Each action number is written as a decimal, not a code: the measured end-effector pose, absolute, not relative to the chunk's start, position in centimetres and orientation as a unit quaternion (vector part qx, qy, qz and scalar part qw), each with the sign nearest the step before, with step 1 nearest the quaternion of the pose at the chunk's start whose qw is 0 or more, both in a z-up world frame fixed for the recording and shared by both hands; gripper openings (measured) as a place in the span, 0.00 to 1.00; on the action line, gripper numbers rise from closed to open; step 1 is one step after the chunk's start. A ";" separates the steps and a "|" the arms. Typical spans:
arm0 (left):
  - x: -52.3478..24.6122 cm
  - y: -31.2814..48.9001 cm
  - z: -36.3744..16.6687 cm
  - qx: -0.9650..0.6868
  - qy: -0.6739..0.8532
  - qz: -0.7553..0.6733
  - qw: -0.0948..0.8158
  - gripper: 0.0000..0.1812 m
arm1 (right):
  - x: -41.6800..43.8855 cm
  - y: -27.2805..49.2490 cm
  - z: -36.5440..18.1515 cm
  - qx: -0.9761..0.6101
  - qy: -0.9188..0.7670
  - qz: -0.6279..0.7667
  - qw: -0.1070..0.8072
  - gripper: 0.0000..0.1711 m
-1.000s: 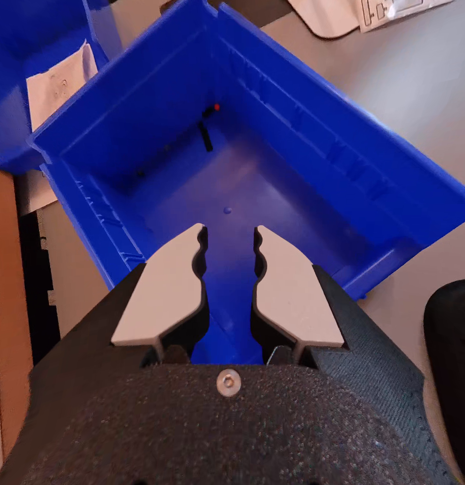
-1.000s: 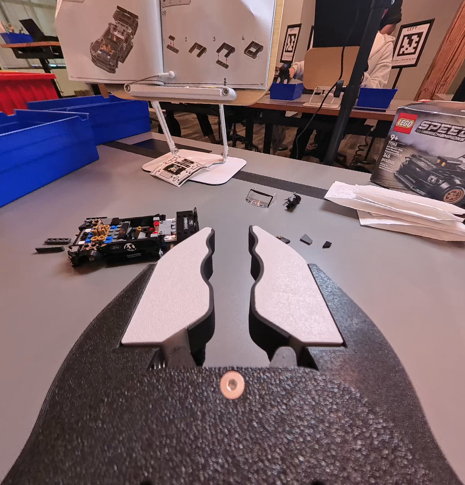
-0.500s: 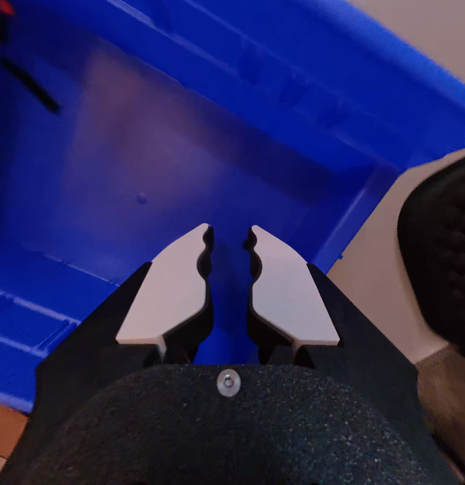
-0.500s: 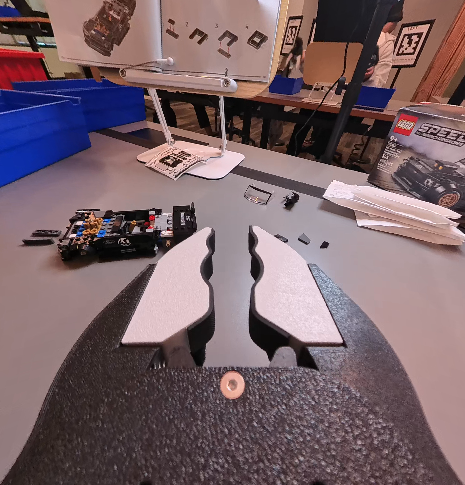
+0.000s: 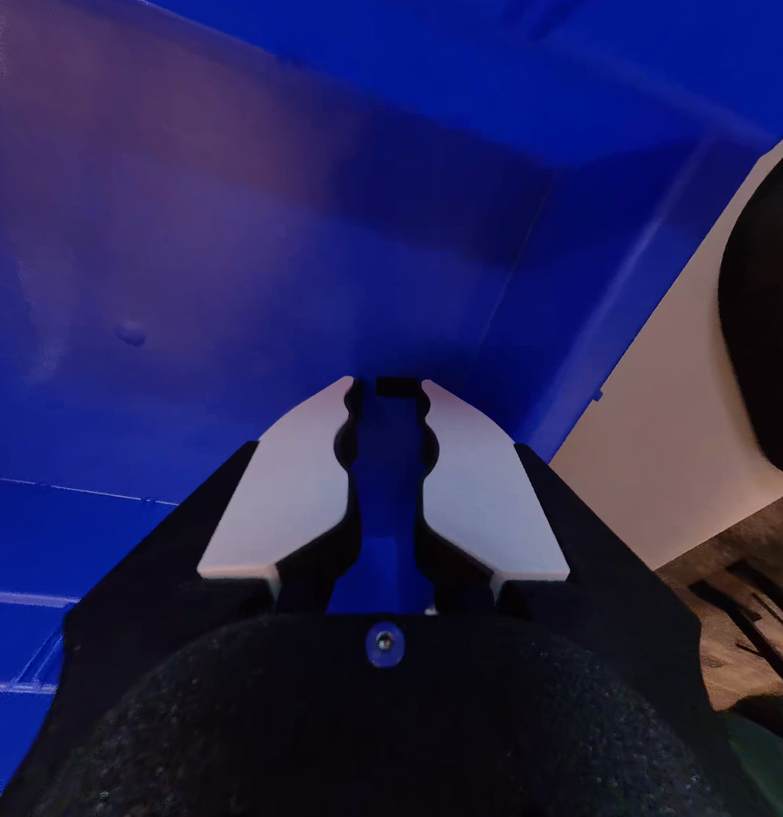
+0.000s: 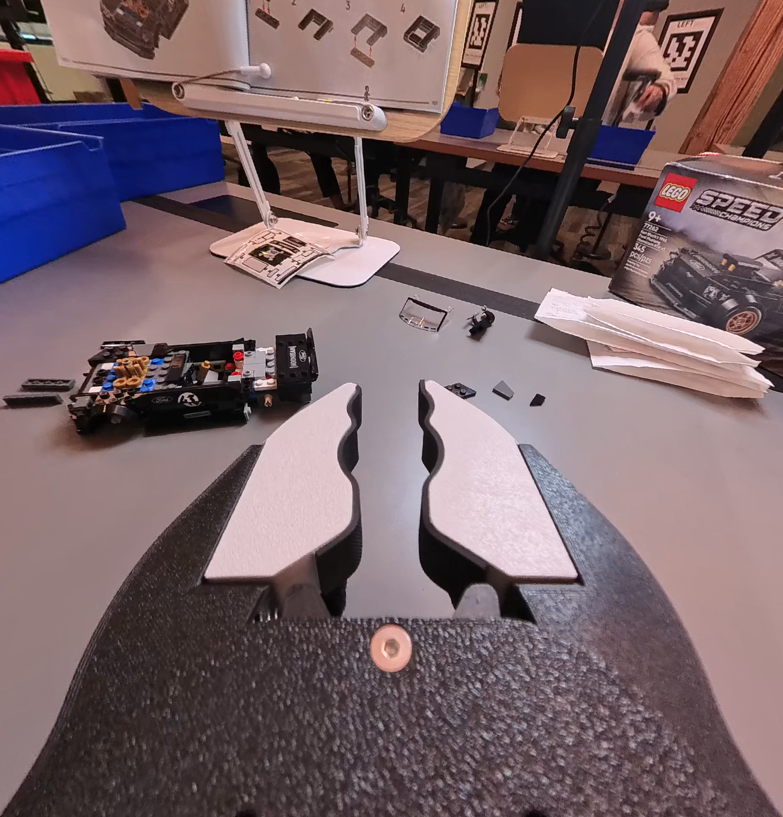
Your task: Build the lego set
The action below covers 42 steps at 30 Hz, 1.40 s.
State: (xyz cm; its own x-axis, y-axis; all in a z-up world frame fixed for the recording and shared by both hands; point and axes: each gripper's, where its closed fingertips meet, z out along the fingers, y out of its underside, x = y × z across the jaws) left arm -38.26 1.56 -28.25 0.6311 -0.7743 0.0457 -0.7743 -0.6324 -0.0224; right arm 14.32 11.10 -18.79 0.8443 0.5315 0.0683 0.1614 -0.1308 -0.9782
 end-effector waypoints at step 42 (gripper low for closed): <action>-14.2 5.9 -26.8 -0.825 0.539 -0.053 0.161 0.17 | 14.0 9.4 -17.0 -0.697 -0.236 0.227 0.638 0.14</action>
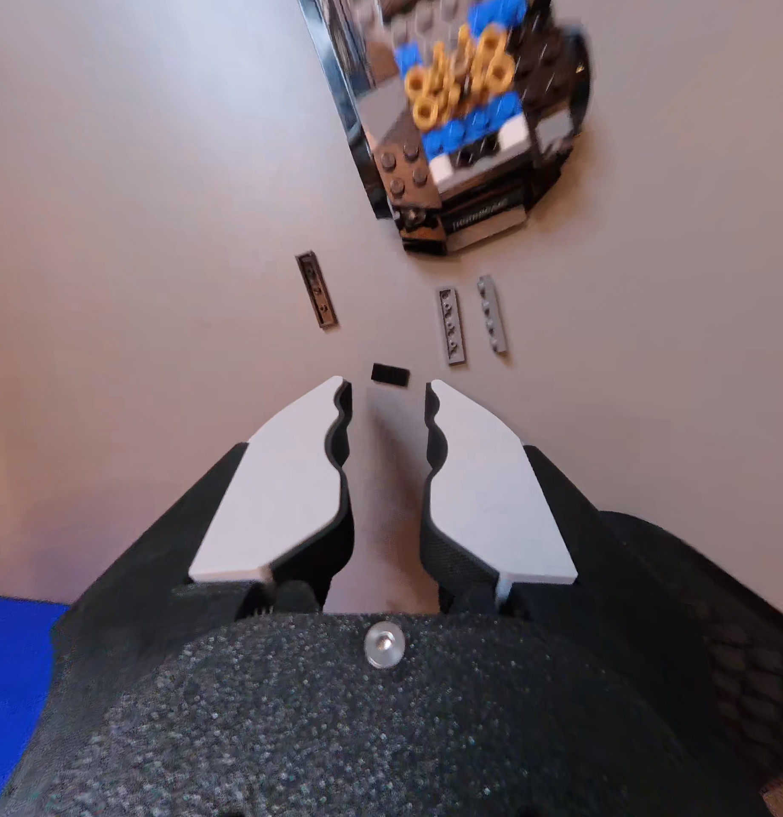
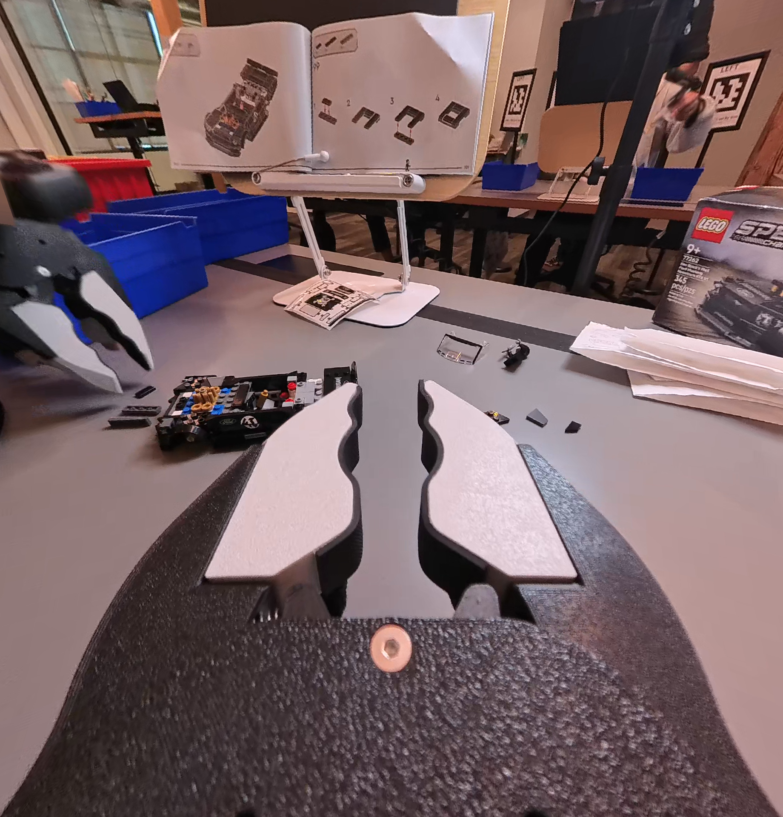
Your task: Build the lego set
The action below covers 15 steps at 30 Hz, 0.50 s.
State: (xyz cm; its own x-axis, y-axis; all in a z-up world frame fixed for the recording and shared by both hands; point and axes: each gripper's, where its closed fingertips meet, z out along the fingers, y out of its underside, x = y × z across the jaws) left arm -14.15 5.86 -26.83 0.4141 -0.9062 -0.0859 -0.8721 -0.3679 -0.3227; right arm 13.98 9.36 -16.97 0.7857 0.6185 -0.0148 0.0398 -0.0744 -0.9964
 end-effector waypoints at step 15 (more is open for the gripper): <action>-41.8 19.4 -19.4 -0.916 0.035 -0.064 0.394 0.16 | 14.8 10.2 -16.3 -0.698 -0.209 0.195 0.657 0.14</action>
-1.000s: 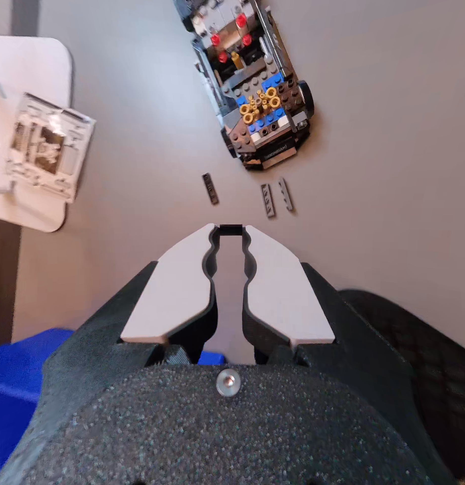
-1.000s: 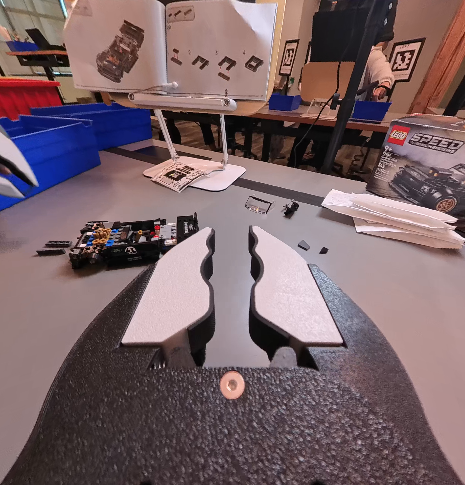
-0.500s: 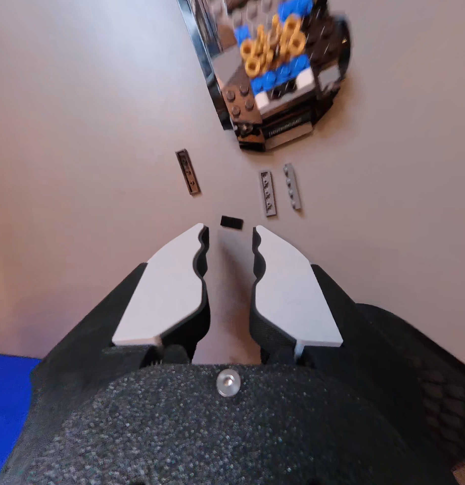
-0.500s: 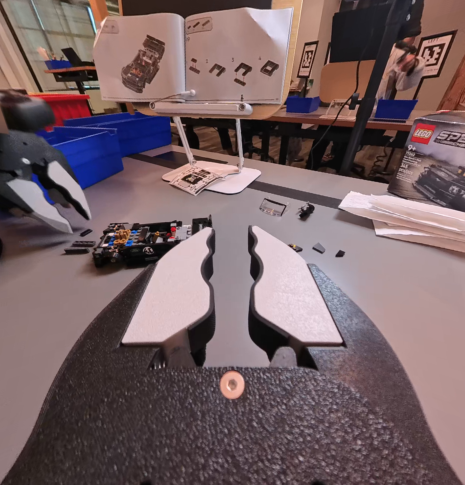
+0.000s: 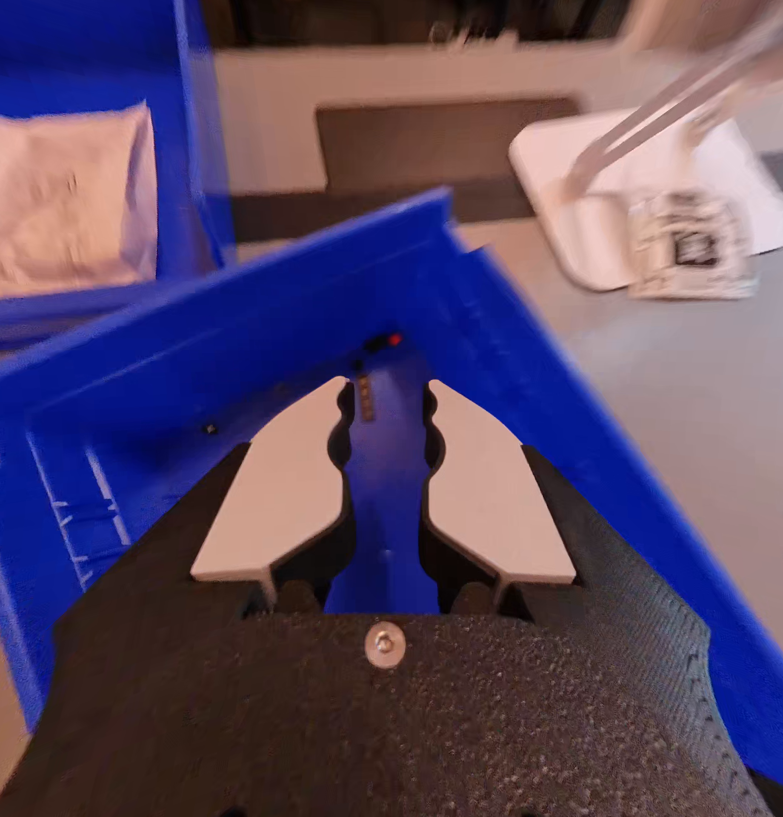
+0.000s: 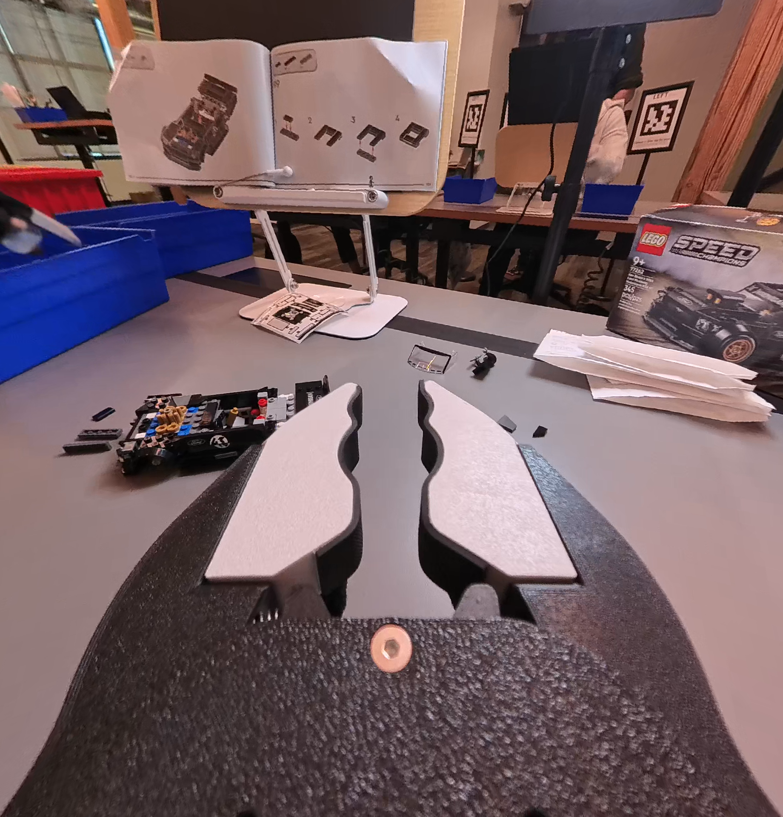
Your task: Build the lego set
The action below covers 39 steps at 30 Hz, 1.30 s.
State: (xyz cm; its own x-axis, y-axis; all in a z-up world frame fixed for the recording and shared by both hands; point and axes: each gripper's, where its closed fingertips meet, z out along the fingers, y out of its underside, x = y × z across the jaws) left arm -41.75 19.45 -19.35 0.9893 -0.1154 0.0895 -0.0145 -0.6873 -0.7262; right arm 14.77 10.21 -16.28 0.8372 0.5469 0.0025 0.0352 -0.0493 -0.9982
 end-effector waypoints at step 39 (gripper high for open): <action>-15.6 7.5 -26.7 -0.881 0.345 -0.075 0.314 0.04 | 15.5 9.3 -16.1 -0.689 -0.211 0.201 0.663 0.14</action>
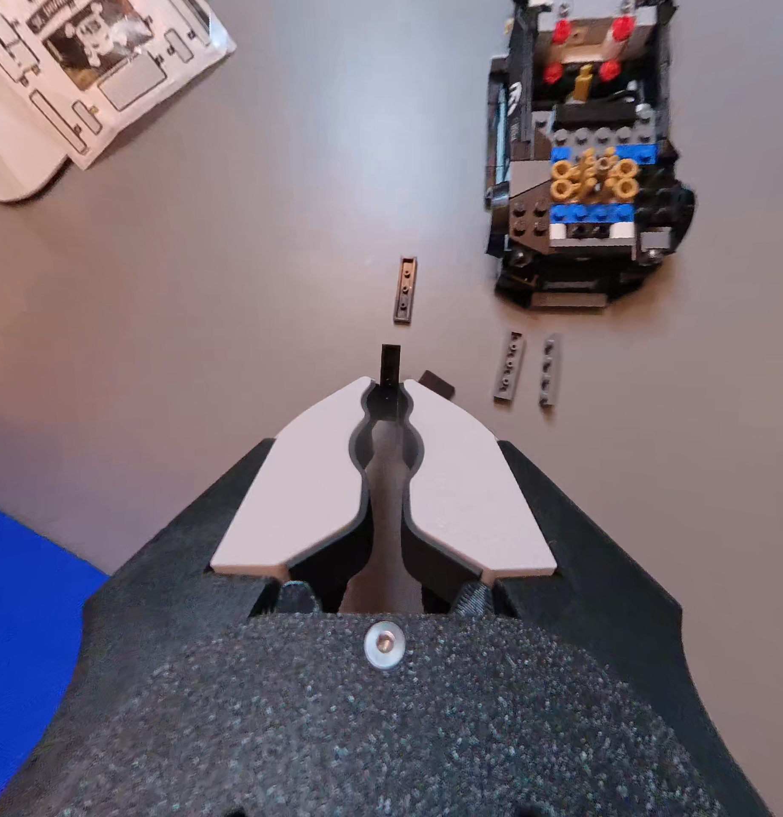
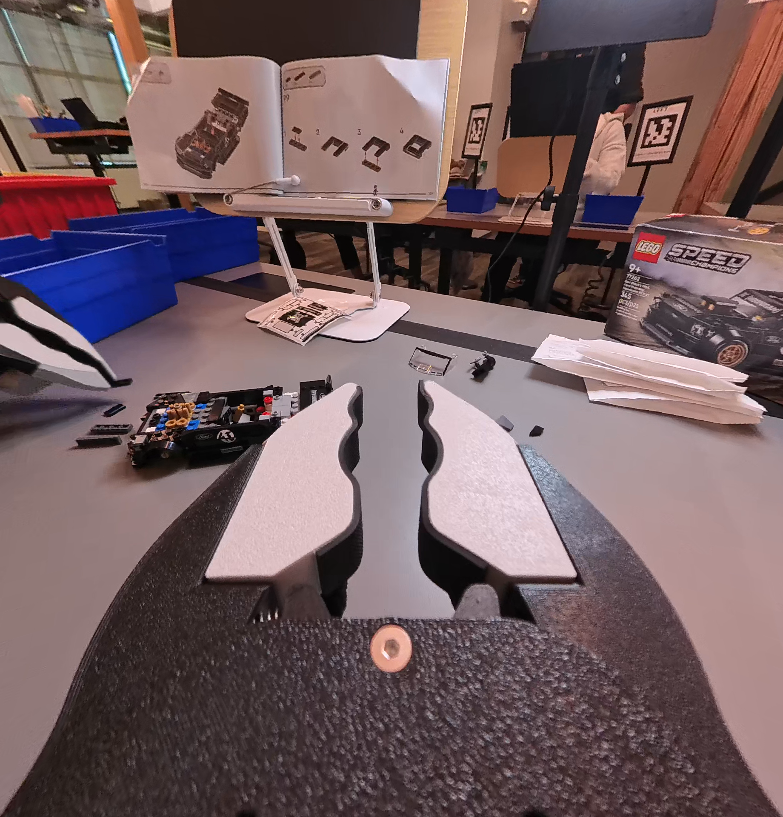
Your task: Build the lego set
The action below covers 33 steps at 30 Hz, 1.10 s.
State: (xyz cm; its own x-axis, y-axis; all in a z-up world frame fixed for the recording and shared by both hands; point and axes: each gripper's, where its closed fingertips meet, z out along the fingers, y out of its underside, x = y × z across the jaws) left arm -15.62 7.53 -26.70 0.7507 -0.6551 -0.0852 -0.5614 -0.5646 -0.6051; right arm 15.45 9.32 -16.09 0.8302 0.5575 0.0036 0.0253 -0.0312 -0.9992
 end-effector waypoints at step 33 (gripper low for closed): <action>-40.9 21.3 -19.8 -0.916 0.074 -0.029 0.394 0.12 | 15.7 10.3 -16.3 -0.707 -0.192 0.187 0.655 0.14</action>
State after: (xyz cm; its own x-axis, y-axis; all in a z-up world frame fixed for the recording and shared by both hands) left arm -40.93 21.27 -19.78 0.9875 -0.1574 -0.0057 -0.1123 -0.6781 -0.7263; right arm 15.73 10.34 -16.30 0.8568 0.5155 -0.0126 0.0270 -0.0691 -0.9972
